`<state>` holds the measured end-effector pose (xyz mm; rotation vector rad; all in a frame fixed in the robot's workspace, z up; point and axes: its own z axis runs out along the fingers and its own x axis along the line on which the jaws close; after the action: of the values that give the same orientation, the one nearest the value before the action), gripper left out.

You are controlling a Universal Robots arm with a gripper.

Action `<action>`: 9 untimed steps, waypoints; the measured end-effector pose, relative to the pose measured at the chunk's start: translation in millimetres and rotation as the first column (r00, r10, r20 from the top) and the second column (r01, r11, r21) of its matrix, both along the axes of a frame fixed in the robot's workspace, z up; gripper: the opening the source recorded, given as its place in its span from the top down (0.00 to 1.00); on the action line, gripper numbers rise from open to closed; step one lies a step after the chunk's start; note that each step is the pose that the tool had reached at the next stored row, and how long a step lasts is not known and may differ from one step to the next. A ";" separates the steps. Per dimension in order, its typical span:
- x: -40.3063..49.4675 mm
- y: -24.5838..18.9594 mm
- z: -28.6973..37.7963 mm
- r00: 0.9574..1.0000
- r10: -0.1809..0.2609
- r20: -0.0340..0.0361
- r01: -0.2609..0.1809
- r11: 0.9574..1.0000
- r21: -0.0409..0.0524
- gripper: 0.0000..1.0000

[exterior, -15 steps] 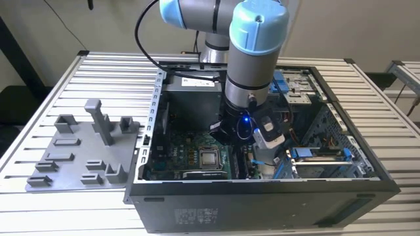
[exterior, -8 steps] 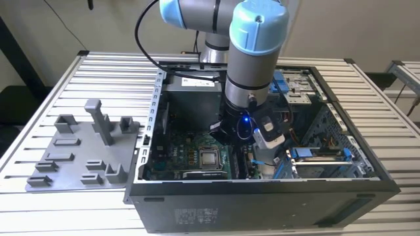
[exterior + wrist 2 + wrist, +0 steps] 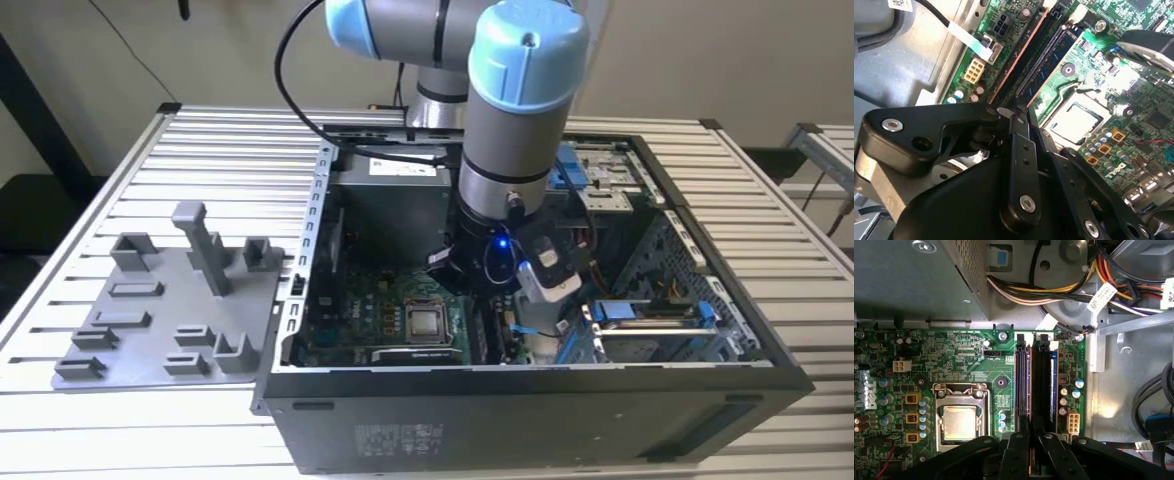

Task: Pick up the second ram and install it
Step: 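Insert the second ram into the second slot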

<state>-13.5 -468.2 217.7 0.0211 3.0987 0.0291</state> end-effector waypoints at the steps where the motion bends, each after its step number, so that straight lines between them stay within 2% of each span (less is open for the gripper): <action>1: 0.0 0.0 -0.3 1.000 0.000 0.000 0.000 1.000 0.001 0.86; 5: 0.0 -0.1 -4.5 1.000 0.000 0.000 0.000 1.000 0.004 0.86; 9: 0.1 0.0 -4.8 1.000 0.000 0.000 0.000 1.000 0.004 0.86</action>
<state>-13.4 -468.2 212.9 0.0209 3.0988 0.0353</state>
